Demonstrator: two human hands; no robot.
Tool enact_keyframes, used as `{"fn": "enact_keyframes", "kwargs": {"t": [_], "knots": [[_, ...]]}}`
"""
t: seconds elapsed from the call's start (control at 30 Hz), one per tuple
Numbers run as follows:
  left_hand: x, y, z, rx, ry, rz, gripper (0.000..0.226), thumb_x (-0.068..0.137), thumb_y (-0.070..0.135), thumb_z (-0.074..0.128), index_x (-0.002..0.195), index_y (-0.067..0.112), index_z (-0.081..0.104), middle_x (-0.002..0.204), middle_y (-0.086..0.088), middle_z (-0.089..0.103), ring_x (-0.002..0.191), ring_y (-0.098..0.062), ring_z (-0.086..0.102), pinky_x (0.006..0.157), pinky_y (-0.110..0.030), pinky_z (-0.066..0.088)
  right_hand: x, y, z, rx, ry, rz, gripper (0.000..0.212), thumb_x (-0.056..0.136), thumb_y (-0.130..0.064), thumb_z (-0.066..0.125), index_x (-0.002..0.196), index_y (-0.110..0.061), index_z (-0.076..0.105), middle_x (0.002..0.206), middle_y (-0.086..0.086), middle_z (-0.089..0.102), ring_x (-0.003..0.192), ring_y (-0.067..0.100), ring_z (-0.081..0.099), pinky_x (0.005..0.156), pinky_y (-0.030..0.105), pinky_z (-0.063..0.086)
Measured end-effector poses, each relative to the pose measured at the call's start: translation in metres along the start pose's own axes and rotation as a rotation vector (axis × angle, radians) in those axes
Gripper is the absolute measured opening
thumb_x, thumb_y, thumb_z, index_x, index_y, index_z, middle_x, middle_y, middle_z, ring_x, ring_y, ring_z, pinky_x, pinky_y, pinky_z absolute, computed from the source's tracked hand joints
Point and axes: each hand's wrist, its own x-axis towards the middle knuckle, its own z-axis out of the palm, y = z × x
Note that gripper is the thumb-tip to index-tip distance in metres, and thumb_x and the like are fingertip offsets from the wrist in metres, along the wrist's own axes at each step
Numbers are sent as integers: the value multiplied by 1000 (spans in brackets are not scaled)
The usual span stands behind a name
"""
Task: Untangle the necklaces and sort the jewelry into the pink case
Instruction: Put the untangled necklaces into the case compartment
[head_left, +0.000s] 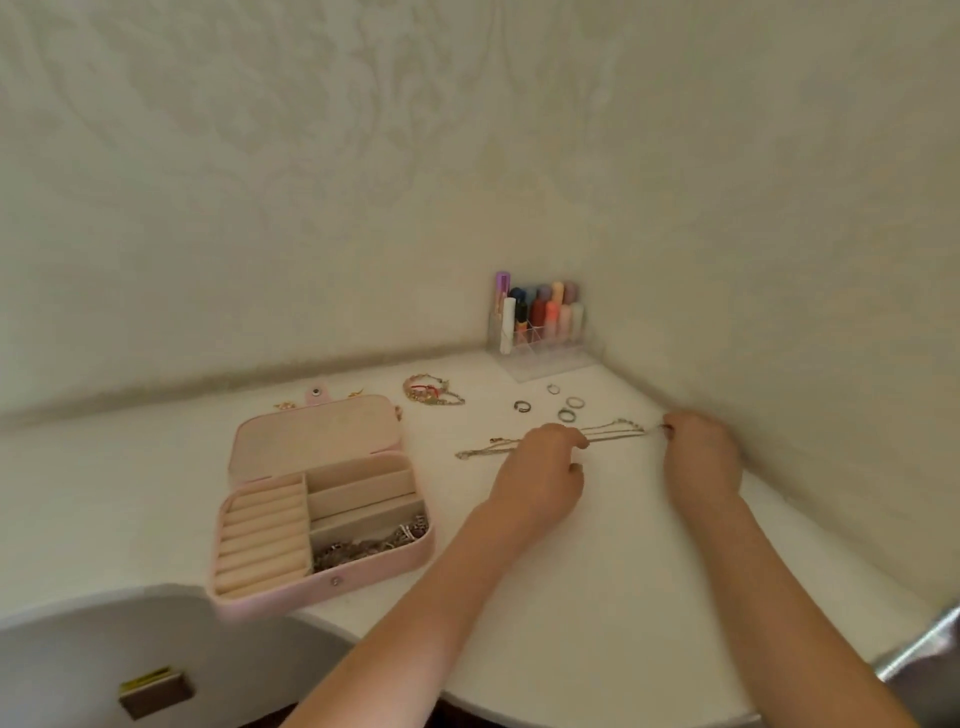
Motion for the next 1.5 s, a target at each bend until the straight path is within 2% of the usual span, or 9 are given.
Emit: {"fn": "enact_keyframes", "kwargs": {"t": [0.27,0.4,0.5,0.57,0.7,0.9,1.13,1.33,1.5], "knots": [[-2,-14,5,-143,131,34,35,88,4,50,120,13,60,128,-3,56,122,-17,47,100,-15,27,1,-3,3,119,31,-29,26,86,3,53,102,-8,70,103,21,63,96,36,60,81,36,47],[1,-14,6,-196,174,53,41,88,2,51,129,11,54,133,-5,54,124,-17,47,100,-10,24,-12,-20,-21,743,14,-72,24,81,5,62,95,-14,69,85,7,62,77,19,58,80,31,49],[2,-12,4,-281,256,111,43,88,2,55,130,12,52,126,-2,59,118,-10,51,94,0,24,-27,-38,-46,1227,-218,-139,24,80,4,68,98,-13,69,76,-3,65,72,12,65,71,19,51],[1,-10,4,-363,242,124,44,89,4,56,132,13,49,123,1,60,113,-3,51,92,2,27,-34,-45,-53,1329,-406,-201,27,82,4,65,102,-14,68,80,-1,71,72,9,65,67,17,51],[1,-6,5,-556,134,43,19,91,7,55,108,15,60,95,0,69,90,-4,65,88,-17,45,-36,-48,-49,1277,-509,-262,24,91,-3,56,104,-19,68,89,6,74,72,9,60,62,18,46],[1,-4,0,-666,135,-79,16,92,11,56,80,21,59,67,2,62,51,-2,58,62,-18,50,-35,-46,-47,1295,-464,-183,21,99,-11,43,109,-18,60,74,-2,70,82,11,67,74,22,54],[0,-7,3,-480,141,-48,8,88,13,61,85,11,68,66,6,59,61,-3,52,60,-11,39,-28,-40,-48,1463,-298,62,13,99,-11,45,93,-15,56,70,1,57,50,9,48,45,18,37],[-3,-12,-2,-225,152,-16,13,89,10,57,88,8,70,71,4,57,66,-9,51,68,-23,44,-21,-32,-40,1357,-61,75,15,97,-7,47,90,-15,56,67,1,59,46,5,47,48,19,41],[-7,-11,-30,-245,214,-154,9,87,10,62,84,7,70,74,-6,66,65,-19,66,69,-27,51,-23,-30,-39,1266,57,-12,18,97,-7,46,87,-19,54,63,0,58,48,2,46,50,14,40]]}}
